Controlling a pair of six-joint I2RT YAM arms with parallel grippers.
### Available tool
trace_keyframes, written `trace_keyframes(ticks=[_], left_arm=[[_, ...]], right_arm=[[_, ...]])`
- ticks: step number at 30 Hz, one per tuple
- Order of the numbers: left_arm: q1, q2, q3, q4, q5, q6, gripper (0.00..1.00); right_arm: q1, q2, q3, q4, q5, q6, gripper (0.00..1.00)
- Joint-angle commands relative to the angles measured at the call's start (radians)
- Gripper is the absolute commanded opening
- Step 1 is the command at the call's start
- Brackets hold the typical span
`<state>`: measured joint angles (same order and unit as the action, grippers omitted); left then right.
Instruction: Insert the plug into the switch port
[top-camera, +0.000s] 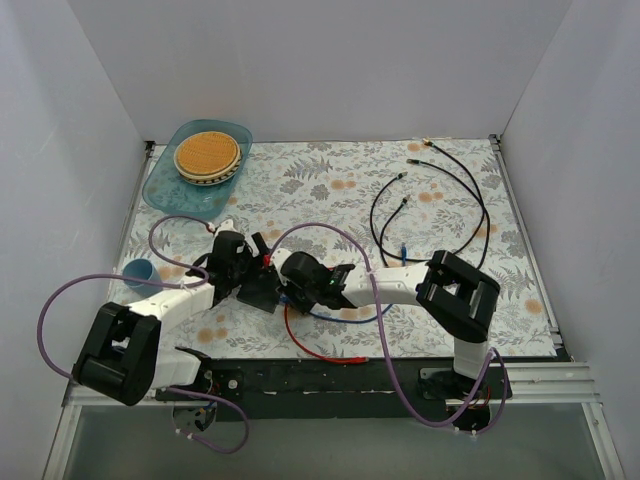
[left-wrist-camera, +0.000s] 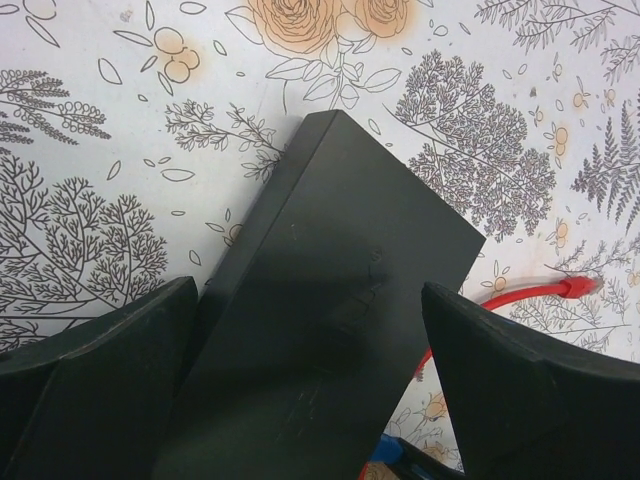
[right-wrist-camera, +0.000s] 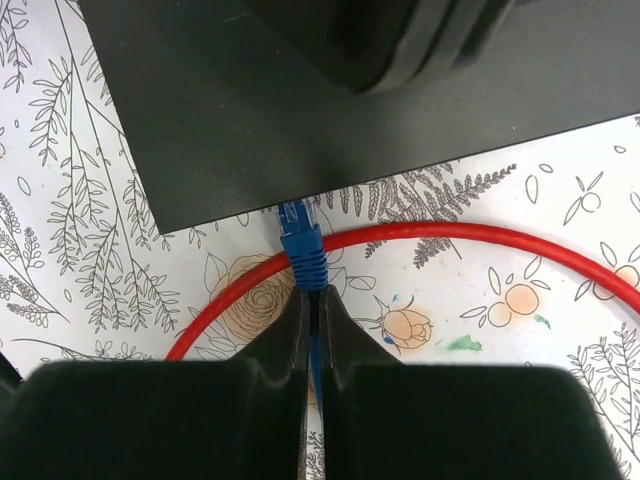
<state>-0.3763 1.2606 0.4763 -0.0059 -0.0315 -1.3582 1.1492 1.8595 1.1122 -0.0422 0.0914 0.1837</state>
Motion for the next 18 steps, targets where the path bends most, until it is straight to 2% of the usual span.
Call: trace_keyframes(ticks=[1, 2, 4, 5, 6, 7, 10, 15, 18], left_arm=[[-0.041, 0.032, 0.061, -0.138, 0.117, -0.048, 0.95], [-0.041, 0.045, 0.067, -0.152, 0.110, -0.050, 0.96], [-0.036, 0.051, 0.079, -0.160, 0.093, -0.050, 0.97], [-0.035, 0.048, 0.084, -0.167, 0.085, -0.048, 0.97], [-0.035, 0.043, 0.087, -0.174, 0.079, -0.047, 0.98], [-0.035, 0.037, 0.099, -0.178, 0.053, -0.038, 0.98], [-0.033, -0.016, 0.133, -0.209, -0.025, -0.003, 0.98], [-0.033, -0.119, 0.214, -0.275, -0.107, 0.076, 0.98], [-0.035, -0.145, 0.258, -0.270, -0.084, 0.125, 0.98]], right_arm=[[-0.006, -0.072, 0.003, 0.277, 0.056, 0.071, 0.07], [-0.006, -0.075, 0.000, 0.268, 0.076, 0.074, 0.15], [-0.006, -0.088, -0.009, 0.237, 0.087, 0.079, 0.24], [-0.006, -0.095, -0.015, 0.231, 0.094, 0.083, 0.34], [-0.006, -0.111, -0.035, 0.223, 0.100, 0.085, 0.40], [-0.006, -0.120, -0.046, 0.205, 0.108, 0.088, 0.51], [-0.006, -0.169, -0.092, 0.159, 0.168, 0.111, 0.69], [-0.008, -0.299, -0.172, 0.104, 0.249, 0.151, 0.80], [-0.017, -0.399, -0.239, 0.090, 0.277, 0.172, 0.83]])
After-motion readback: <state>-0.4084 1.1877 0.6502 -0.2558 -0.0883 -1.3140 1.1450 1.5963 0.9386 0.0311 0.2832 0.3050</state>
